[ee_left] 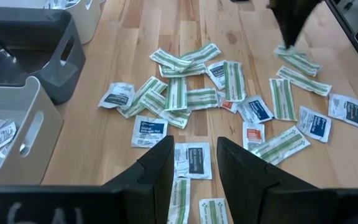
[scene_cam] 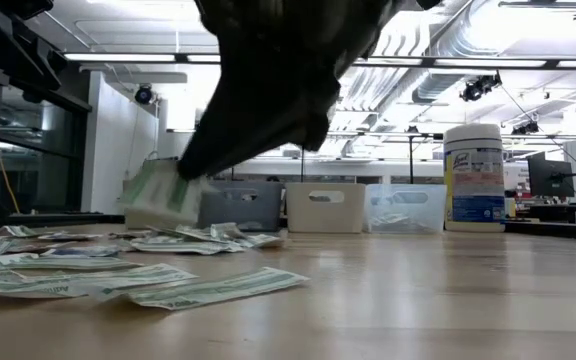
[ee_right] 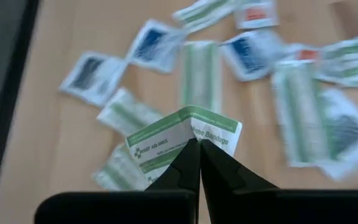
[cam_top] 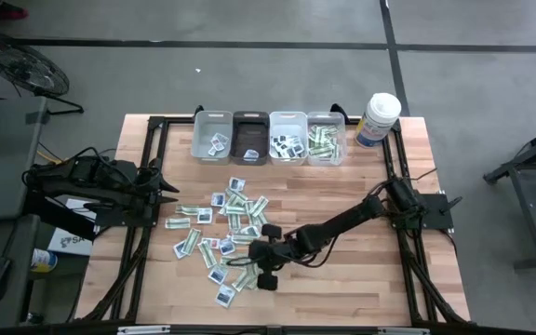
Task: Pick & Place First Aid Supplies
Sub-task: Put the green bandage into the transparent bin
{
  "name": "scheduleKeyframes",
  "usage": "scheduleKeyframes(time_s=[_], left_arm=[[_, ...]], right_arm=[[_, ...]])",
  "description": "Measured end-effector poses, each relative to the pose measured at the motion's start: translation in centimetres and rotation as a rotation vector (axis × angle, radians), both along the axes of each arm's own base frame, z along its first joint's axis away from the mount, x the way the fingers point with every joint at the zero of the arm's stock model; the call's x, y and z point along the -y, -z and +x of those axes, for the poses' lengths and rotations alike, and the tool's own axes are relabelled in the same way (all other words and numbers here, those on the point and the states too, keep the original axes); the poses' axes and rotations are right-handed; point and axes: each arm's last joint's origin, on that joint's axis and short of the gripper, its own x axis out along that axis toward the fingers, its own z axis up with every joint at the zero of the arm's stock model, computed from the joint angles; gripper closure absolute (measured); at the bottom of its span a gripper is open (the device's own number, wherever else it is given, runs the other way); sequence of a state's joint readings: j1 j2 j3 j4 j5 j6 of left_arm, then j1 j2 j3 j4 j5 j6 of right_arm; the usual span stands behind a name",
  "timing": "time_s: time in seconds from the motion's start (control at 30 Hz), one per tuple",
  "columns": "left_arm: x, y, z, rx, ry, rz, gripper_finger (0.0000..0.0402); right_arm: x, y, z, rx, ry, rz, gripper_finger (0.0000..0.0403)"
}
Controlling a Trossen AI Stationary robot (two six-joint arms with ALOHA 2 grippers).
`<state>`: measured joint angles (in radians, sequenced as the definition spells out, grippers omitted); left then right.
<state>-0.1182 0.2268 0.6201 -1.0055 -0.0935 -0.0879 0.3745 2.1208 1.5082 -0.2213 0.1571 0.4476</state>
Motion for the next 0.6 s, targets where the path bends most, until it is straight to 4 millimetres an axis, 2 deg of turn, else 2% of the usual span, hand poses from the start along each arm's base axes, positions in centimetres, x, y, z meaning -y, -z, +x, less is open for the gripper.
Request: scheduleKeyframes(time_s=[0.37,0.6], left_arm=[[0.0,0.0,0.0,0.001,-0.002,0.002,0.0283],[0.0,0.0,0.0,0.0,-0.004,0.003,0.0283]], right_arm=[[4.4,-2.5,-0.6,-0.039,0.369,0.016,0.0403],[7.9,-4.8,-2.8,-0.16,0.575,-0.012,0.0403]])
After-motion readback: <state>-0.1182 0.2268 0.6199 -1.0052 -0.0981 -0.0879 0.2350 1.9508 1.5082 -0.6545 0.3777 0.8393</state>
